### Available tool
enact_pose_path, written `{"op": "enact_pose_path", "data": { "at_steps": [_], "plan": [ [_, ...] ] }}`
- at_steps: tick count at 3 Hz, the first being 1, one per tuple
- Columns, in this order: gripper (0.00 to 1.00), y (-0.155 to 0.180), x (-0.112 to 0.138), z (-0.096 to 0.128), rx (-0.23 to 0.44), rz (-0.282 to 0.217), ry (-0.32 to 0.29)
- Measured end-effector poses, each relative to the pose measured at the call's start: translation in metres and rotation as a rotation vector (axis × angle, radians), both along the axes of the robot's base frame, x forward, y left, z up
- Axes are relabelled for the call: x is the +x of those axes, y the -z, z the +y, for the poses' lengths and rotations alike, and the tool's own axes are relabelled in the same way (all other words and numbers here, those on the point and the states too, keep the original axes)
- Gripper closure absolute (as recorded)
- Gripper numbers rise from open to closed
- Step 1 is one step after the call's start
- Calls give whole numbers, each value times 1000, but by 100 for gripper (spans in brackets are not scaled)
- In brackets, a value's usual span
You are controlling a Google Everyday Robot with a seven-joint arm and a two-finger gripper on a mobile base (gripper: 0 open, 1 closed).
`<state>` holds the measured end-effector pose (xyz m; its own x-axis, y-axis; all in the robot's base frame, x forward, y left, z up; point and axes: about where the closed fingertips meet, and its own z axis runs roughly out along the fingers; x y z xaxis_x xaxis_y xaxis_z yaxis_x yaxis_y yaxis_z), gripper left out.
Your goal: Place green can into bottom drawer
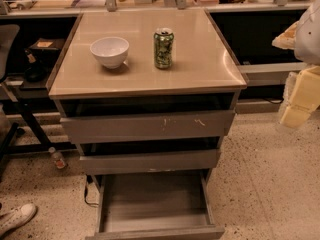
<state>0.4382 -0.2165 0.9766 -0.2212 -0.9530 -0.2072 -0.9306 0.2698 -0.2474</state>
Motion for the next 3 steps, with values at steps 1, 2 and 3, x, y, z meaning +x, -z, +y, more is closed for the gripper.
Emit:
{"op": "enact_pose_path", "data": {
  "at_steps": [1,2,3],
  "plan": [
    [0,0,0,0,0,0,0],
    [0,0,6,1,11,-13,22],
    [0,6,40,11,43,-35,64]
  ]
}}
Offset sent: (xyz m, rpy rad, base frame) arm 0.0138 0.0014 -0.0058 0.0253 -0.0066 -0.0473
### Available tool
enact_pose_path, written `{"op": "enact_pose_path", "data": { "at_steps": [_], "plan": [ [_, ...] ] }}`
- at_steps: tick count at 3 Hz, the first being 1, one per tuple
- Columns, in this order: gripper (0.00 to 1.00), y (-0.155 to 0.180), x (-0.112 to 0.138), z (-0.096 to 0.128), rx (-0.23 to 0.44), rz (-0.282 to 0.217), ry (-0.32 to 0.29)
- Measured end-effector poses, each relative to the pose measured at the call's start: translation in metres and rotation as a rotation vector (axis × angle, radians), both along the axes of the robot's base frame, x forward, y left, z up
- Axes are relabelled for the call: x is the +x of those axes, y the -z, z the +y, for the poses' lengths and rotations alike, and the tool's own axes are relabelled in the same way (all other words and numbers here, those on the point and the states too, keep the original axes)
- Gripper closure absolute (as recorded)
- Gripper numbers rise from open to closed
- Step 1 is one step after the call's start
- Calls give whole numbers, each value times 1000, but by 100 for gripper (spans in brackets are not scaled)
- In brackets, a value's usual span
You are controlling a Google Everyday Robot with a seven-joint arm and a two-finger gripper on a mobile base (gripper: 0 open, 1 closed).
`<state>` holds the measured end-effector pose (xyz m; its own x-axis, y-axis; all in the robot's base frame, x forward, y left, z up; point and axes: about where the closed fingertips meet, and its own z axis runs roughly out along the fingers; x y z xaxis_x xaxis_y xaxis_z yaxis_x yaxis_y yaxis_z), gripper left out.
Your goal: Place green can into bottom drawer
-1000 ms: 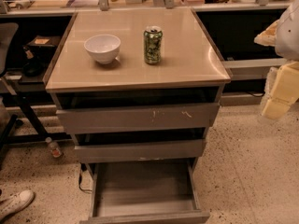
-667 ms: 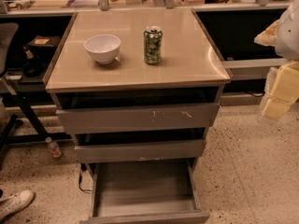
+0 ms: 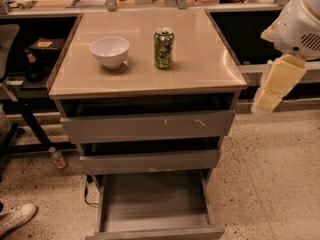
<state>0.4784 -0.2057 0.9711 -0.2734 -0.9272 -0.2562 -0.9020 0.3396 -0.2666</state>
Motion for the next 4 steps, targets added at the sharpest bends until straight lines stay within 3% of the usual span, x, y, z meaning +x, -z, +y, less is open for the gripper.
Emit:
{"op": "enact_pose_path", "data": {
  "at_steps": [2,4],
  "plan": [
    [0,25,75,24,128,18,55],
    [0,30,79,26,145,14,68]
  ]
}}
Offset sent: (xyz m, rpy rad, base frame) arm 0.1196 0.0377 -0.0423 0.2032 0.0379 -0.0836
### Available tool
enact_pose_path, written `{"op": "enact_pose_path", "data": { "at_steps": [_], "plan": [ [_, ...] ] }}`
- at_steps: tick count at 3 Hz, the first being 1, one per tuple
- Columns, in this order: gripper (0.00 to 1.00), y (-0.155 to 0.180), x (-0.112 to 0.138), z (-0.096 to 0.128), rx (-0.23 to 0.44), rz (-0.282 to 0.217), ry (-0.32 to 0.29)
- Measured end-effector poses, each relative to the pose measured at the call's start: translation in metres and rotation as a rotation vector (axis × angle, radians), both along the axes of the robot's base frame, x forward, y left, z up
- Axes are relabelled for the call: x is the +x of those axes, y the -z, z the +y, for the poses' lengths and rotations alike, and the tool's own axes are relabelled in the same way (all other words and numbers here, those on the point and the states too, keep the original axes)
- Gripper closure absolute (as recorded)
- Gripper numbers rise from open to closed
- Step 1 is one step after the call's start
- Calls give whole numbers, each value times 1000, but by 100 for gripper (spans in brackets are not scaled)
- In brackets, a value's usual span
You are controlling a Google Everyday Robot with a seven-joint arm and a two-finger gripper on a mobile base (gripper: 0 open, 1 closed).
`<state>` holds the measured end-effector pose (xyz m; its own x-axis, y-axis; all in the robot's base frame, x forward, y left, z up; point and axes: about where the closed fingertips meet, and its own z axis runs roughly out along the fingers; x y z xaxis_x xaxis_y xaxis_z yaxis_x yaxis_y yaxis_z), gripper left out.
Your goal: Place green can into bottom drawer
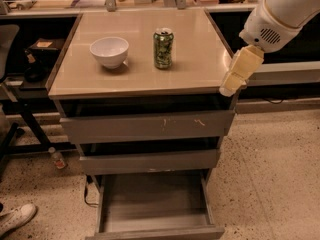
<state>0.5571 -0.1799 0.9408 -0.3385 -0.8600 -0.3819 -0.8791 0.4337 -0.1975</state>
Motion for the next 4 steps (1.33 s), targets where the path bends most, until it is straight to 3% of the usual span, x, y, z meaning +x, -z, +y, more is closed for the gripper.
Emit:
{"op": "enact_pose_path", "data": {
  "at_steps": [1,2,3,4],
  "plan": [
    [0,18,19,24,107,-6,9],
    [0,32,56,56,208,-29,9],
    [0,38,89,82,266,-45,-4],
    [0,37,150,121,332,-85,-39]
  ]
}}
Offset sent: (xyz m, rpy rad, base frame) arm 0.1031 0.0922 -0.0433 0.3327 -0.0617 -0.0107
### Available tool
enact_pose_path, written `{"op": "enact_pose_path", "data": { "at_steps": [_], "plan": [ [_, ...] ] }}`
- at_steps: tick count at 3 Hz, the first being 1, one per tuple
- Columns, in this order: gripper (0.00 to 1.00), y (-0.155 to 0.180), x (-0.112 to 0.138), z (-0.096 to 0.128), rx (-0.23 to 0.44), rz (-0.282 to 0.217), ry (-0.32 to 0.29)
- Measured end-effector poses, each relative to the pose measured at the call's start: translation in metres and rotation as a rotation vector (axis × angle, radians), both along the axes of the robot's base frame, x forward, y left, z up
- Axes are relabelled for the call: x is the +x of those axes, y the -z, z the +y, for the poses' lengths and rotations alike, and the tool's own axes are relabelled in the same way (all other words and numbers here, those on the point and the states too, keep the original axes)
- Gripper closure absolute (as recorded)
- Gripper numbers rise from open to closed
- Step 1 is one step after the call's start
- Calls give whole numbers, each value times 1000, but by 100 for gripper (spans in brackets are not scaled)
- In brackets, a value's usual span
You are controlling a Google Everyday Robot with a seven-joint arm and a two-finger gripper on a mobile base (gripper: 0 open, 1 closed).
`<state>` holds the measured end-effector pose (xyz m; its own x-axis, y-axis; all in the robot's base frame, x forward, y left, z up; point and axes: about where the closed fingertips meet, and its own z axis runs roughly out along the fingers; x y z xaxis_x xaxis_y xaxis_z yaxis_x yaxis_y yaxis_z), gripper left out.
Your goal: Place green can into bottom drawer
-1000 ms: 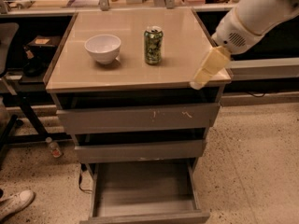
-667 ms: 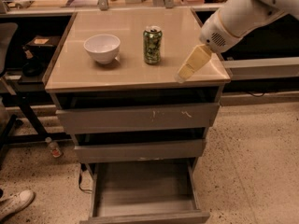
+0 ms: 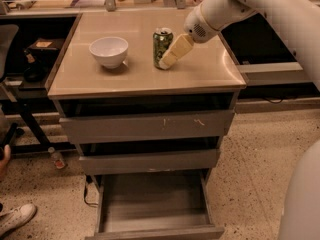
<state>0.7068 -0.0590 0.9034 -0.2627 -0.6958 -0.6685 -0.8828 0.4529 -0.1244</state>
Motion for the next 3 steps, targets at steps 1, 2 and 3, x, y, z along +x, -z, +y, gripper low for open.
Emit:
{"op": "enact_pose_path", "data": {
  "at_steps": [1,2,3],
  "plan": [
    [0,5,3,-2,6,0,-4],
    [0,7,22,-4,20,-21,15],
    [0,2,43,2,45,-42,25]
  ]
}}
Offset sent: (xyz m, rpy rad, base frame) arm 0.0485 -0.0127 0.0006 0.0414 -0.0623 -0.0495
